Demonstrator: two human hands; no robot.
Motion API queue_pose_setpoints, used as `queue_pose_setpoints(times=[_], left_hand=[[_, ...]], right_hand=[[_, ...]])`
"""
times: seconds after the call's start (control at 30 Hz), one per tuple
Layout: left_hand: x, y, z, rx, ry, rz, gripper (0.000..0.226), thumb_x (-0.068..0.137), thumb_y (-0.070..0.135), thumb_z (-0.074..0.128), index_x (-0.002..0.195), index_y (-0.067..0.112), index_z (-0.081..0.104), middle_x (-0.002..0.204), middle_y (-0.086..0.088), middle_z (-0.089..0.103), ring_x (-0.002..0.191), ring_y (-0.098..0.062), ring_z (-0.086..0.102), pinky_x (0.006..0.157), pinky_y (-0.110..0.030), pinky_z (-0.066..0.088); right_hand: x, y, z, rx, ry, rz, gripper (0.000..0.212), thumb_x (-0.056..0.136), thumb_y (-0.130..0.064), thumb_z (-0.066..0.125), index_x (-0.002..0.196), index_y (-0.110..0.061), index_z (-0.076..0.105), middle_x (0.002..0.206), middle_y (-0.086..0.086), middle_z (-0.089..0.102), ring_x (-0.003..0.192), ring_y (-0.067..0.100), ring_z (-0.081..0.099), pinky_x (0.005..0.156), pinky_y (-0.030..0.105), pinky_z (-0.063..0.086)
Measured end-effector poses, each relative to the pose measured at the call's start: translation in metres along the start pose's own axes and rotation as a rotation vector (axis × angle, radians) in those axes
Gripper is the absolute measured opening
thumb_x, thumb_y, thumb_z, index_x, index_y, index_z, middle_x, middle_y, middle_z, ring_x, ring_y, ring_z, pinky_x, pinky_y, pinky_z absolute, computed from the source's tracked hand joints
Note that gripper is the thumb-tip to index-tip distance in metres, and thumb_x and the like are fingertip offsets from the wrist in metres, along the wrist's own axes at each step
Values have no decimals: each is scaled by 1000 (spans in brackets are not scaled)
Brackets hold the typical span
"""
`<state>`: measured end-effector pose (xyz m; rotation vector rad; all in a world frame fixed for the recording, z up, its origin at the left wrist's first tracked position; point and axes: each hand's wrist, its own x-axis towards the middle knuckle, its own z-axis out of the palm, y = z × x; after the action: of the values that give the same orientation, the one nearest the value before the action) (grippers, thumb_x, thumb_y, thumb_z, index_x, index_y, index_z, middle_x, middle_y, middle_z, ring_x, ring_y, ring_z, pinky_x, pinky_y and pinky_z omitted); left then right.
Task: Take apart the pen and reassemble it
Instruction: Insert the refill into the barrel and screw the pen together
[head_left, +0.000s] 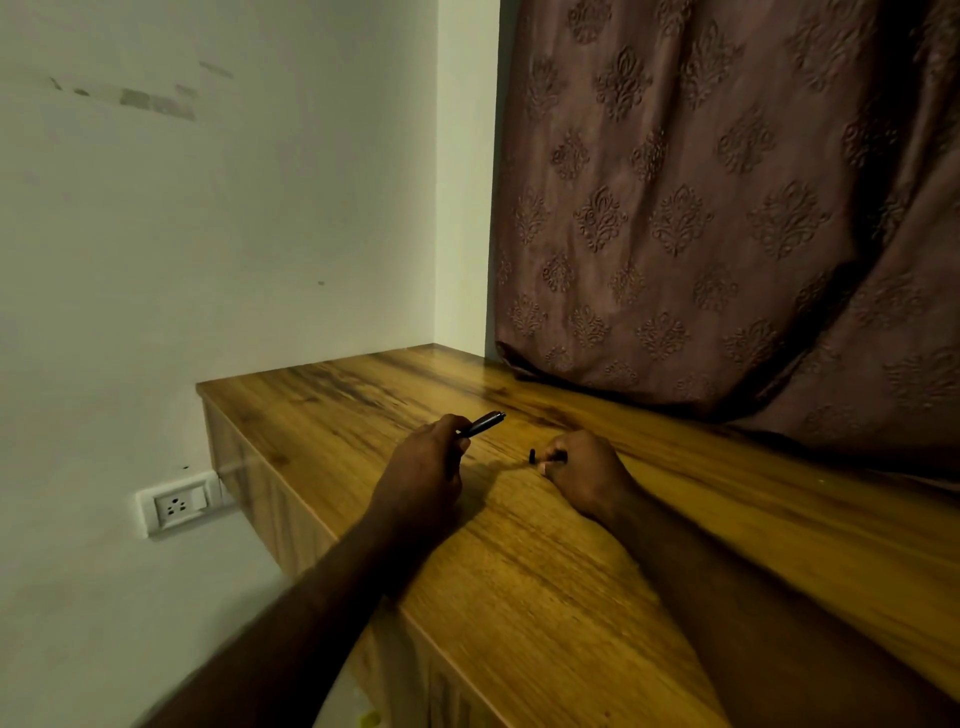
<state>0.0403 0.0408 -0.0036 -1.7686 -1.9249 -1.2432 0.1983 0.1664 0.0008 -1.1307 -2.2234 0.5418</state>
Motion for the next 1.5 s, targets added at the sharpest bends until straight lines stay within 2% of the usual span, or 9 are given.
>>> queue_pose_setpoints(times=[0.17, 0.27, 0.33, 0.43, 0.57, 0.73, 0.83, 1.17, 1.5], left_hand=[[1, -2, 1, 2, 2, -12, 25, 93, 18, 50, 118, 19, 53, 98, -7, 65, 80, -17, 55, 67, -29, 45], [0, -2, 1, 1, 4, -12, 25, 93, 16, 51, 118, 18, 53, 100, -7, 65, 78, -14, 53, 65, -25, 41], [0, -1, 1, 4, 5, -18, 25, 93, 16, 52, 118, 18, 53, 100, -7, 66, 77, -13, 53, 62, -22, 38], [0, 0, 0, 2, 12, -38, 24, 93, 17, 52, 117, 19, 50, 99, -5, 65, 75, -12, 53, 55, -17, 34], [0, 1, 0, 7, 21, -54, 21, 93, 19, 51, 115, 19, 49, 93, -5, 64, 69, -11, 50, 52, -17, 31], [0, 0, 2, 12, 17, -61, 23, 92, 16, 52, 115, 18, 50, 90, -5, 63, 68, -10, 49, 52, -17, 31], [1, -1, 2, 6, 14, -70, 24, 91, 14, 53, 115, 18, 50, 96, -7, 66, 73, -12, 53, 56, -20, 37], [0, -1, 2, -2, -2, -43, 26, 91, 11, 54, 116, 19, 53, 104, -7, 66, 79, -9, 52, 56, -11, 32], [-1, 0, -1, 2, 15, -8, 28, 89, 7, 56, 115, 16, 58, 107, -8, 66, 87, -13, 58, 69, -23, 45]], right_hand=[[-1, 1, 4, -62, 36, 30, 26, 86, -9, 59, 63, -19, 59, 83, 4, 70, 83, 22, 64, 77, 38, 55], [-7, -3, 5, -49, 78, -26, 18, 94, -11, 49, 80, -19, 59, 87, 0, 64, 84, 20, 59, 71, 33, 47], [-12, -12, 4, 96, 158, -68, 16, 95, -11, 49, 88, -17, 61, 89, -1, 64, 84, 17, 59, 68, 31, 46], [-18, -32, 0, 370, 236, -84, 15, 94, -7, 53, 95, -16, 66, 96, -2, 66, 91, 12, 60, 78, 29, 50], [-21, -54, -2, 637, 214, -70, 18, 91, -3, 57, 93, -18, 66, 89, -1, 67, 81, 10, 62, 70, 20, 49], [-21, -59, -4, 827, 170, -66, 14, 89, 2, 59, 101, -3, 66, 83, 7, 67, 68, 11, 61, 59, 12, 52], [-20, -58, -5, 849, 151, -74, 13, 90, 3, 58, 98, -2, 66, 80, 9, 67, 65, 12, 61, 57, 13, 52], [-22, -57, -2, 772, 129, -65, 11, 92, -1, 56, 96, -5, 66, 77, 7, 66, 63, 11, 59, 51, 11, 48], [-25, -54, -5, 736, 57, -49, 14, 92, 2, 54, 100, 6, 65, 77, 12, 63, 59, 10, 55, 48, 12, 46]])
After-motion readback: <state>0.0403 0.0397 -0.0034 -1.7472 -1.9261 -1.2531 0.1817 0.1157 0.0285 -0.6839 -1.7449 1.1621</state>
